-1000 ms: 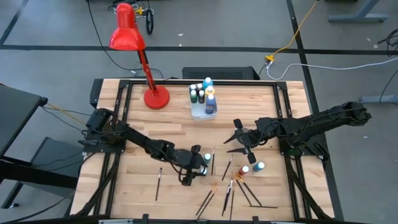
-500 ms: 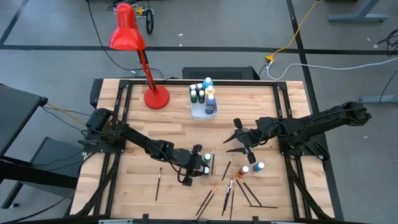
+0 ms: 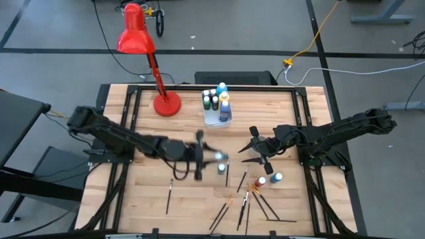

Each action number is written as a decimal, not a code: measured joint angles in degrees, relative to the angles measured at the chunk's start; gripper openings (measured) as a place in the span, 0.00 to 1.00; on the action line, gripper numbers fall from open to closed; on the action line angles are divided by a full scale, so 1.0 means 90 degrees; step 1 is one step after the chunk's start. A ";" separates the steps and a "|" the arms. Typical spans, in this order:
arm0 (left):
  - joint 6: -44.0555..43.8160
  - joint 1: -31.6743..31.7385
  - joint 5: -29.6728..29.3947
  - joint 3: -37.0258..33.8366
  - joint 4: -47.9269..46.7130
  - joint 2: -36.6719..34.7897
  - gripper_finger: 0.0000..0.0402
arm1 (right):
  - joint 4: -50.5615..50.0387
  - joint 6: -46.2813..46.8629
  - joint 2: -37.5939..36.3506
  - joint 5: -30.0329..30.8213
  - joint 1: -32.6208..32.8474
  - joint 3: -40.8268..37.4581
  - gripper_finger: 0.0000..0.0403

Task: Pick & Place Paint Supplies
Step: Put the small light blue paint bottle into the white bin, then put the small light green paint bottle into the white bin

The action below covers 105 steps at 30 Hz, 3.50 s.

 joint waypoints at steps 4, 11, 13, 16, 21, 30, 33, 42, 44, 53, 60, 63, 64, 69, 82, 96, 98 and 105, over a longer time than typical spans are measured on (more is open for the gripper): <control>0.0351 0.0407 -0.0566 0.0012 -0.0041 -0.0521 0.35 | 0.0000 0.0000 0.0000 0.0000 0.0002 0.0000 0.44; 0.0290 0.1629 -0.0998 0.0002 -0.0546 -0.0586 0.32 | 0.0005 0.0000 0.0000 0.0002 0.0002 0.0000 0.44; 0.0113 0.2007 -0.1016 0.0016 -0.0579 -0.0419 0.33 | 0.0009 0.0000 0.0000 0.0002 0.0002 0.0000 0.44; -0.0183 0.2520 -0.0882 -0.0015 -0.0738 -0.0158 0.34 | 0.0004 0.0002 0.0000 0.0002 0.0002 0.0000 0.44; -0.0480 0.3125 -0.0122 0.0004 -0.0628 0.0471 0.33 | -0.0001 0.0000 0.0000 0.0002 0.0001 0.0000 0.44; -0.0682 0.3687 0.0325 -0.0003 0.0038 0.1610 0.37 | -0.0004 0.0001 0.0000 0.0010 -0.0010 0.0000 0.44; -0.0860 0.3814 0.0549 -0.0003 0.0219 0.1841 0.36 | -0.0007 0.0001 0.0000 0.0012 -0.0017 0.0000 0.44; -0.0887 0.4162 0.0798 0.0004 0.0749 0.2459 0.36 | 0.0010 0.0001 0.0000 0.0010 -0.0017 0.0000 0.44; -0.0887 0.4251 0.0948 0.0004 0.0798 0.2555 0.39 | 0.0017 0.0002 0.0000 0.0010 -0.0017 0.0000 0.44; -0.0509 0.4383 0.0986 0.0007 0.1172 0.2635 0.39 | 0.0106 0.0000 0.0000 0.0007 -0.0017 0.0000 0.44; -0.0383 0.4292 0.0985 -0.0003 0.1308 0.2480 0.43 | 0.0362 0.0000 0.0000 0.0007 -0.0017 -0.0002 0.44; -0.0223 0.4223 0.0963 -0.0003 0.1291 0.2113 0.44 | 0.0557 0.0000 0.0000 0.0005 -0.0017 -0.0002 0.44; -0.0221 0.4194 0.0965 -0.0003 0.1294 0.1948 0.44 | 0.0639 0.0000 0.0000 0.0007 -0.0017 -0.0002 0.44; -0.0197 0.3978 0.1018 0.0002 0.1224 0.0770 0.43 | 0.0846 -0.0332 -0.0001 0.0008 -0.0017 -0.0002 0.44; -0.0732 0.2955 0.3732 0.0007 -0.0188 -0.0925 0.39 | 0.1447 -0.0248 -0.0002 0.0005 -0.0017 -0.0005 0.44; 0.0440 0.1567 0.3698 -0.0003 -0.0242 0.0505 0.40 | 0.1253 0.1226 0.0000 0.0002 -0.0017 -0.0005 0.44; 0.0591 0.1502 0.3701 -0.0003 -0.0092 0.0751 0.42 | 0.1207 0.1297 -0.0002 0.0002 -0.0017 -0.0005 0.44; 0.0442 0.1351 0.3691 0.0002 0.0149 0.1485 0.49 | 0.1120 0.1518 -0.0002 0.0002 -0.0017 -0.0005 0.44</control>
